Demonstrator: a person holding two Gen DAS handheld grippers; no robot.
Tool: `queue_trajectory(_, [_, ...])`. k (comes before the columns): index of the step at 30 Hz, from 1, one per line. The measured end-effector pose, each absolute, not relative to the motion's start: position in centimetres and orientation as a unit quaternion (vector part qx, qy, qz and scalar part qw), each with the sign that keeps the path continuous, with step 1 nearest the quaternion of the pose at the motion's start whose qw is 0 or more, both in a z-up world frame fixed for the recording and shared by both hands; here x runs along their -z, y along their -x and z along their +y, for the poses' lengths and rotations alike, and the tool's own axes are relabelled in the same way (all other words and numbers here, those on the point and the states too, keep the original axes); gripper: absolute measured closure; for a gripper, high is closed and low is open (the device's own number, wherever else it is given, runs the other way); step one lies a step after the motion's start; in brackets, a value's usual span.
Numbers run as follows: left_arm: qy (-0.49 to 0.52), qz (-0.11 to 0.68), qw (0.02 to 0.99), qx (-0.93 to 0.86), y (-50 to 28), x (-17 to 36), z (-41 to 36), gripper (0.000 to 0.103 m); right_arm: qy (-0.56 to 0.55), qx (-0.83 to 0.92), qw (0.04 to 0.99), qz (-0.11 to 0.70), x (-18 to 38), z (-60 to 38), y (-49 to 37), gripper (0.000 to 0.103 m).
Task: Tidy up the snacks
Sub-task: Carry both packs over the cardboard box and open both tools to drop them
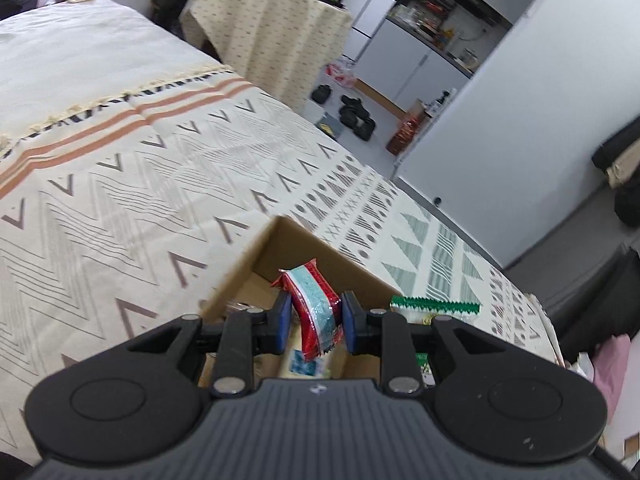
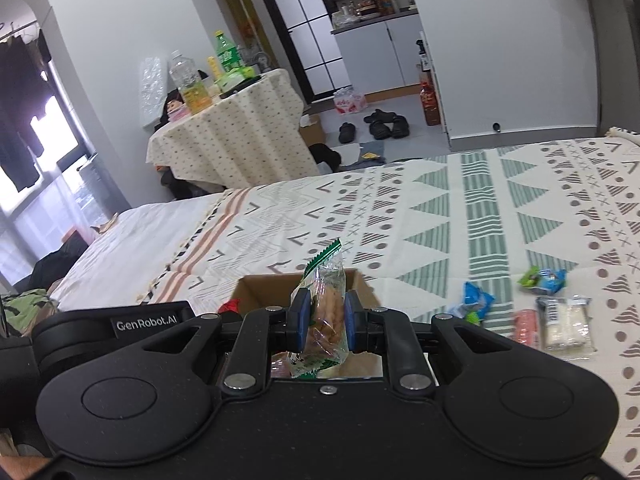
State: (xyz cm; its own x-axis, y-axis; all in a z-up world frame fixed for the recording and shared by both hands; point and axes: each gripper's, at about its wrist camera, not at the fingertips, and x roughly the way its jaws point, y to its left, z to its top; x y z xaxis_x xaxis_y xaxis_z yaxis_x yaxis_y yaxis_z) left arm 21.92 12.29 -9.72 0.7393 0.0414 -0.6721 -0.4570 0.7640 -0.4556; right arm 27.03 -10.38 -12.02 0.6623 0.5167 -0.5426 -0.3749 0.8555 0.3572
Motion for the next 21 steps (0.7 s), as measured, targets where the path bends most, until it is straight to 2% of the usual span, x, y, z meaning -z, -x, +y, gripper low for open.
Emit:
queue_trajectory(10, [0.317, 0.356, 0.865, -0.154, -21.7, 10.2, 13.6, 0.074, -0.099, -0.267, 0.898, 0.335, 12.3, -7.1, -27.0, 0.085])
queue_trajectory(12, [0.318, 0.353, 0.866, -0.157, -21.7, 10.2, 13.7, 0.069, -0.099, -0.269, 0.897, 0.337, 12.5, -6.7, -27.1, 0.085])
queue_trajectory(14, [0.327, 0.353, 0.861, -0.164, -21.7, 10.4, 14.0, 0.059, -0.103, -0.272, 0.894, 0.341, 12.7, -6.3, -27.2, 0.085])
queue_trajectory(18, [0.341, 0.353, 0.852, -0.183, -21.7, 10.9, 14.7, 0.051, -0.107, -0.272, 0.891, 0.348, 13.4, -5.7, -27.5, 0.085])
queue_trajectory(21, [0.343, 0.353, 0.847, -0.2, -21.7, 11.1, 15.0, 0.037, -0.118, -0.279, 0.884, 0.356, 13.8, -5.4, -27.8, 0.082])
